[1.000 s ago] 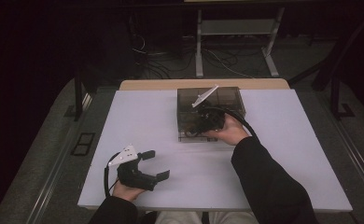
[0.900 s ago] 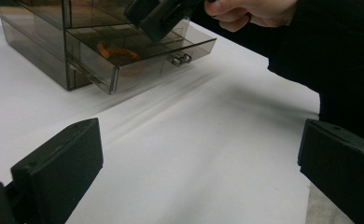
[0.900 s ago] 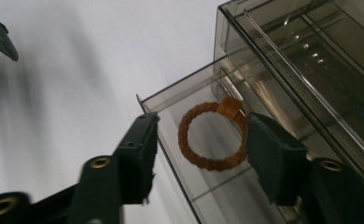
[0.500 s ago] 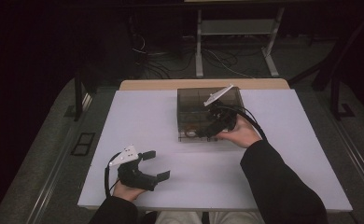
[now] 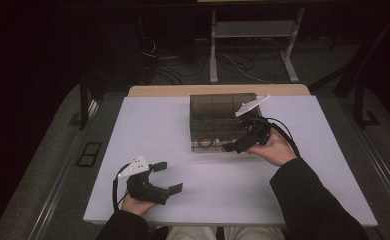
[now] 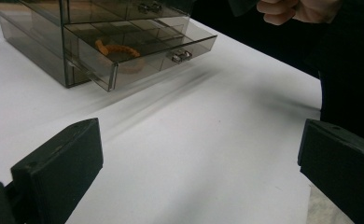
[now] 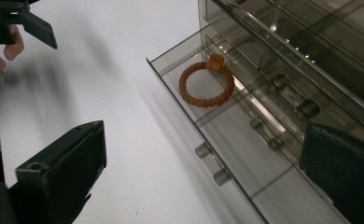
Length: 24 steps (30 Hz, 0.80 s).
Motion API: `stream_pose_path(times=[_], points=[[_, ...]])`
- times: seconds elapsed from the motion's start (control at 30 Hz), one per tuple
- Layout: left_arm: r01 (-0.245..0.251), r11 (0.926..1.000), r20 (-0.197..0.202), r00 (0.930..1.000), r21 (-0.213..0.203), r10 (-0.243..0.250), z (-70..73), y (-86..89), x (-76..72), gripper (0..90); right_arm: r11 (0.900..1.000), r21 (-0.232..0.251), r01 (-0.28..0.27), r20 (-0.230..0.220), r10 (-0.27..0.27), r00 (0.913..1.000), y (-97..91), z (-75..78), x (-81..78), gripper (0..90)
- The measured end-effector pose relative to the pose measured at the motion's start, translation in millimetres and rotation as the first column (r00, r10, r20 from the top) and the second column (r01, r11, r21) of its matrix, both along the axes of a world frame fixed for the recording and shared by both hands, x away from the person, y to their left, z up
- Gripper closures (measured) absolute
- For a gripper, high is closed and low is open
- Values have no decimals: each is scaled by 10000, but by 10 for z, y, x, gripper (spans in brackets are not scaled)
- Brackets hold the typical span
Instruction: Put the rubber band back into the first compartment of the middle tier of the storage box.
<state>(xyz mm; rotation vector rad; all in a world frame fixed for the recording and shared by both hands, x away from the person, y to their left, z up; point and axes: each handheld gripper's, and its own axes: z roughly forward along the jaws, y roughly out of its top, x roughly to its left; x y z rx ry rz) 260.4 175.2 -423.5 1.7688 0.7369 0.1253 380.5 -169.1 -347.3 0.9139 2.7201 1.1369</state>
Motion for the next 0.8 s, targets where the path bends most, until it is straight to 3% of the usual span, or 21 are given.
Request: stream_pose_path(times=[0.8], points=[[9, 10000, -39, 10000, -14, -9, -10, -8, 1, 0, 9978, 332, 573, 227, -581, 9981, -459, -10, -273, 1]])
